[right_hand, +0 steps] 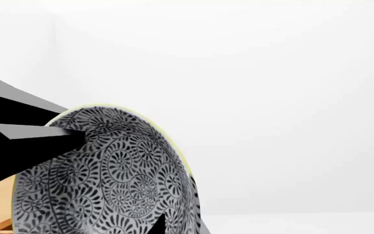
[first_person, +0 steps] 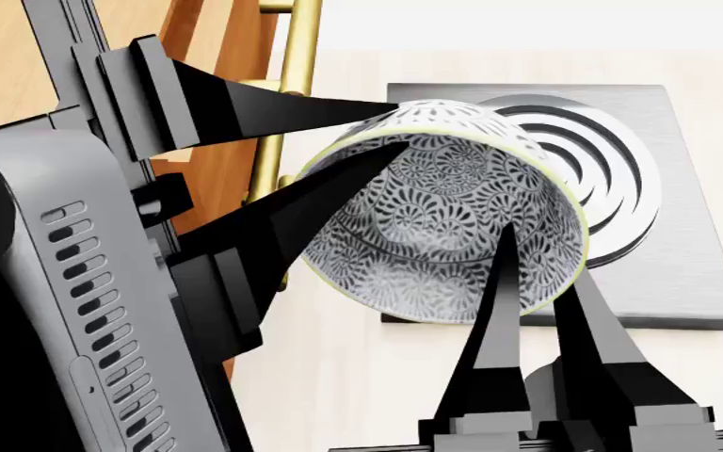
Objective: Pick the akita bowl on the wooden cabinet and place it on the plate.
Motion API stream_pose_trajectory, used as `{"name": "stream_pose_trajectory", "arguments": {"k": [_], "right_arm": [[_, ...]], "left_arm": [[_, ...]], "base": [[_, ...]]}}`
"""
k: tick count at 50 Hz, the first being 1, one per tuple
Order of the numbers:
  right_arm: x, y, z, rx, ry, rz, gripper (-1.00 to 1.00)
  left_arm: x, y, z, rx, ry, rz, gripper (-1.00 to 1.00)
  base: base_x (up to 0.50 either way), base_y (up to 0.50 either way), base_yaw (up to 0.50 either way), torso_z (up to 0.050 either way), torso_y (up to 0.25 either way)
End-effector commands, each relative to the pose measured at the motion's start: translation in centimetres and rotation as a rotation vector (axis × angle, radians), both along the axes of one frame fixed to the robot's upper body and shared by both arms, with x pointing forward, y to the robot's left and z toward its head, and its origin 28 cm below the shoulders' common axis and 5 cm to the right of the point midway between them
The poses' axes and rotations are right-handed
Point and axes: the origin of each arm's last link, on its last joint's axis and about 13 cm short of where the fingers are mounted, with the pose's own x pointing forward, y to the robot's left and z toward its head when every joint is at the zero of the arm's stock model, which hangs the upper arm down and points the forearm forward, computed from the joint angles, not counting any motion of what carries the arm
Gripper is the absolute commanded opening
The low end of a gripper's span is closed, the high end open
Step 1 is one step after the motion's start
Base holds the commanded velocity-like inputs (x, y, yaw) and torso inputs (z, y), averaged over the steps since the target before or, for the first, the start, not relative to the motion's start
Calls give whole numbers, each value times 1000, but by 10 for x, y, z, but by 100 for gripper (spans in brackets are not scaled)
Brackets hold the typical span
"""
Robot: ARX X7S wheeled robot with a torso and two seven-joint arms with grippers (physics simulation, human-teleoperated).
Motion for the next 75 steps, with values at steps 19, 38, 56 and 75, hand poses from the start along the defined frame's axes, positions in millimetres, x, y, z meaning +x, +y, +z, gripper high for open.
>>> {"name": "stream_pose_trajectory", "arguments": {"k": [19,38,56,75], "right_arm": [[-3,-3,5,-16,-44,-107,-100],[-3,-10,5,41,-46,-165,-100],[5,-22,-3,126,-11,-281,-100],[-9,-41,2,211,-31,-342,-100]], "left_arm": [[14,-1,6,-72,146,81,100],[12,4,8,-120,211,47,100],[14,5,7,-138,201,57,100],[14,4,9,-149,180,58,100]], "base": [[0,0,0,0,1],[0,0,0,1,1],[0,0,0,0,0],[0,0,0,0,1]]}}
